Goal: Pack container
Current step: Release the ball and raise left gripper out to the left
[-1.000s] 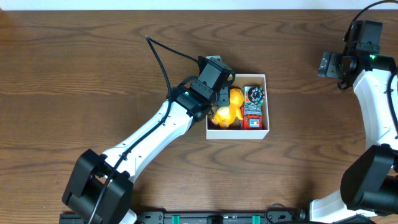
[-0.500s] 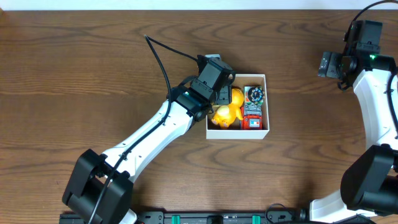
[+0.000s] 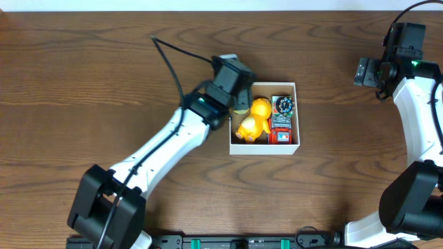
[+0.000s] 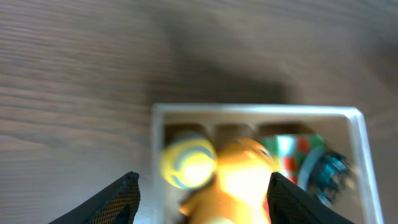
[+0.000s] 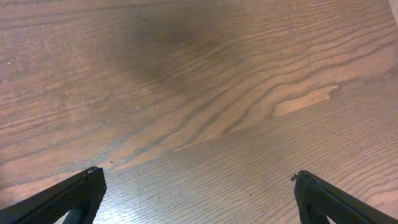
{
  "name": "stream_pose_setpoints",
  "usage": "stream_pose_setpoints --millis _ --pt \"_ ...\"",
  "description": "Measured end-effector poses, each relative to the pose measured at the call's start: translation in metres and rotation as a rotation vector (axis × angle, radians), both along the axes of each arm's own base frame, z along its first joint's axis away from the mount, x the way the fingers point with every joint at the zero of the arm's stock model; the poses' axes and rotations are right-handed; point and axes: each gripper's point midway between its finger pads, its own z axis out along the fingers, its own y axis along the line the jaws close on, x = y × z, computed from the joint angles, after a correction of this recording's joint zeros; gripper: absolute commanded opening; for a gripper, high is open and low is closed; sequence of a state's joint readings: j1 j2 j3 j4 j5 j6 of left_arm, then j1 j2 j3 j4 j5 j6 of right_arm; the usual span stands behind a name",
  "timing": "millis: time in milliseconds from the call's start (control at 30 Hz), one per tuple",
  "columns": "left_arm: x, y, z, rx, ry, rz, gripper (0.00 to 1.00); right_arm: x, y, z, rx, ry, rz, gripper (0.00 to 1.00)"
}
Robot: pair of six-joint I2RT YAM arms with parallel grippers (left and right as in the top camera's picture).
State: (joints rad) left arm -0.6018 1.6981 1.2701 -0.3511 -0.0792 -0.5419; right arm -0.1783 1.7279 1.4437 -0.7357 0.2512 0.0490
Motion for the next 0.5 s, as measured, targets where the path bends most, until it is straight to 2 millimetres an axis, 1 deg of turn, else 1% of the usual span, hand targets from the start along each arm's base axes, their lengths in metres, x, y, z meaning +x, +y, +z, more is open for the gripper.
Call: stream_pose_setpoints --millis 100,133,233,300,333,500 --pt "0.014 0.025 0.000 0.006 -0.003 0.065 0.67 0.000 0.000 0.000 0.000 0.000 0.000 0.99" --pt "0.019 0.035 0.000 0.007 -0.004 0.089 0.71 0.000 0.000 0.000 0.000 0.000 0.000 0.99" --pt "0.029 0.063 -0.002 0.018 0.007 0.154 0.76 0.000 0.000 0.000 0.000 0.000 0.000 0.99" --pt "0.033 0.080 -0.005 0.027 0.021 0.194 0.80 0.000 0.000 0.000 0.000 0.000 0.000 0.99" --pt "0.035 0.093 -0.006 0.036 0.031 0.221 0.81 0.000 0.000 0.000 0.000 0.000 0.000 0.99" --pt "0.039 0.143 -0.013 0.064 0.073 0.332 0.86 0.000 0.000 0.000 0.000 0.000 0.000 0.99"
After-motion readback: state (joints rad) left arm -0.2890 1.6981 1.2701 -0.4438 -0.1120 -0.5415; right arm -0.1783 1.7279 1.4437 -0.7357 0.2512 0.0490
